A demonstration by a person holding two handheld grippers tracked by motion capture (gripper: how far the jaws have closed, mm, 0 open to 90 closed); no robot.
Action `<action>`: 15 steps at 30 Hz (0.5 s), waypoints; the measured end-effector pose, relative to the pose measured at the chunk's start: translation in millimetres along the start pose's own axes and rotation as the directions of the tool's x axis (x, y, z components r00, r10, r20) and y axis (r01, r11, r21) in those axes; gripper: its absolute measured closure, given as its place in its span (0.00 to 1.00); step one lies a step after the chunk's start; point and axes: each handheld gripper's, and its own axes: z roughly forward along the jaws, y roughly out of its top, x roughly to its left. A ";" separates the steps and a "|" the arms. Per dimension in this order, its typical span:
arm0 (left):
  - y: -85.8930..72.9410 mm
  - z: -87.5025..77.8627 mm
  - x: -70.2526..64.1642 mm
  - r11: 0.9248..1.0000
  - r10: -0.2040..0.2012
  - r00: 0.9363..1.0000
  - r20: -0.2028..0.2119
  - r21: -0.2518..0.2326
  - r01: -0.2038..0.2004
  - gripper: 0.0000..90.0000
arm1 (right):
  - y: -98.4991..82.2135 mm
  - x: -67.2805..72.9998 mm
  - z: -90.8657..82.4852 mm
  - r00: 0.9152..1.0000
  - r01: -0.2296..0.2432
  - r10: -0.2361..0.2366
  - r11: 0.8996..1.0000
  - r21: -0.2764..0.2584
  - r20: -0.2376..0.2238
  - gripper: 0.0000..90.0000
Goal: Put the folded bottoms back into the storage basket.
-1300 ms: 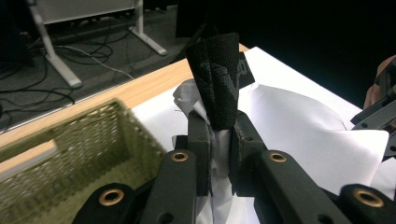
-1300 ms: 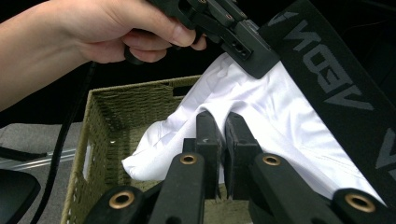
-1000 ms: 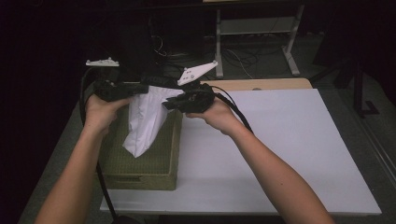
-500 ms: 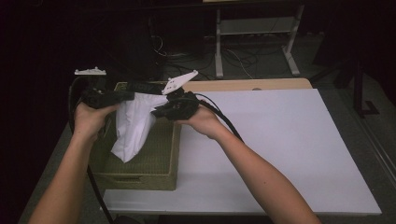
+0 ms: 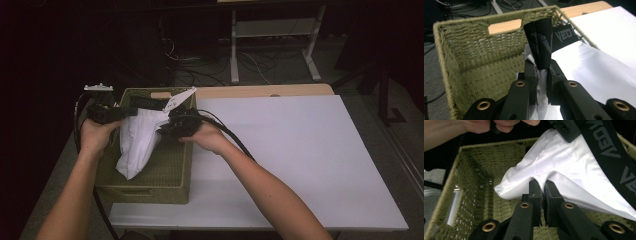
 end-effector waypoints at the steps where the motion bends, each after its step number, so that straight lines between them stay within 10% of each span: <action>1: -2.0 2.4 0.8 1.000 -0.001 1.000 -0.005 0.007 0.001 0.89 | -1.3 -0.3 2.7 1.000 0.002 -0.002 1.000 0.007 -0.001 0.94; 15: -12.8 29.0 4.1 0.999 -0.015 0.999 -0.051 0.052 0.017 0.88 | -18.1 -3.2 15.4 1.000 -0.014 0.014 0.998 0.069 0.000 0.94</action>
